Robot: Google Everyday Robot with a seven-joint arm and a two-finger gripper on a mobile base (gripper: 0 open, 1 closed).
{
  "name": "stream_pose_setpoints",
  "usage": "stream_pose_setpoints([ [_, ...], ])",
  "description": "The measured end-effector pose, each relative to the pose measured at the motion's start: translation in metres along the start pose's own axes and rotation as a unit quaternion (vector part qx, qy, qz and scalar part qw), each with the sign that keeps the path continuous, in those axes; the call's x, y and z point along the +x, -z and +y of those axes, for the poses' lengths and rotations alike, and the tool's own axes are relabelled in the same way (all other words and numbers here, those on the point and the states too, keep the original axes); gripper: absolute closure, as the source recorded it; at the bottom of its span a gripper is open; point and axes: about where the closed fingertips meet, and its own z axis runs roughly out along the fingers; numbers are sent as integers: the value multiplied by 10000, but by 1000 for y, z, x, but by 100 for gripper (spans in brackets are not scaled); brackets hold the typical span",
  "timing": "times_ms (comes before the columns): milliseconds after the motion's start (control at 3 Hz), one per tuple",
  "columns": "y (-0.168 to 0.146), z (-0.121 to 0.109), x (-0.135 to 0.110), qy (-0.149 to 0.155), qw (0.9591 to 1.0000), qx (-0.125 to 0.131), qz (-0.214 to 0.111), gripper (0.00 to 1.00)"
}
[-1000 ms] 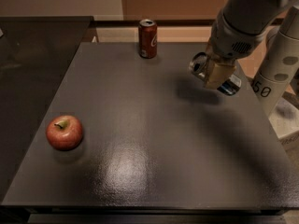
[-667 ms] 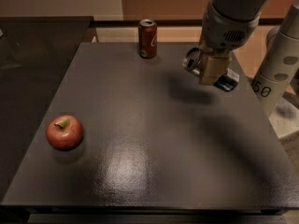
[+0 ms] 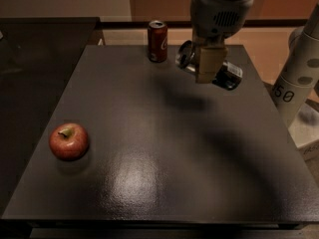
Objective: Knock redbull can over
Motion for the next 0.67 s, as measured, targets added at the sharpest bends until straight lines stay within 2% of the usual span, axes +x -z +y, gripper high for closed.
stream_pose_setpoints([
  [333,1,2,-15,8,10000,-44,-11,61],
  [667,-51,3,8,-13,9995,-323,61,36],
])
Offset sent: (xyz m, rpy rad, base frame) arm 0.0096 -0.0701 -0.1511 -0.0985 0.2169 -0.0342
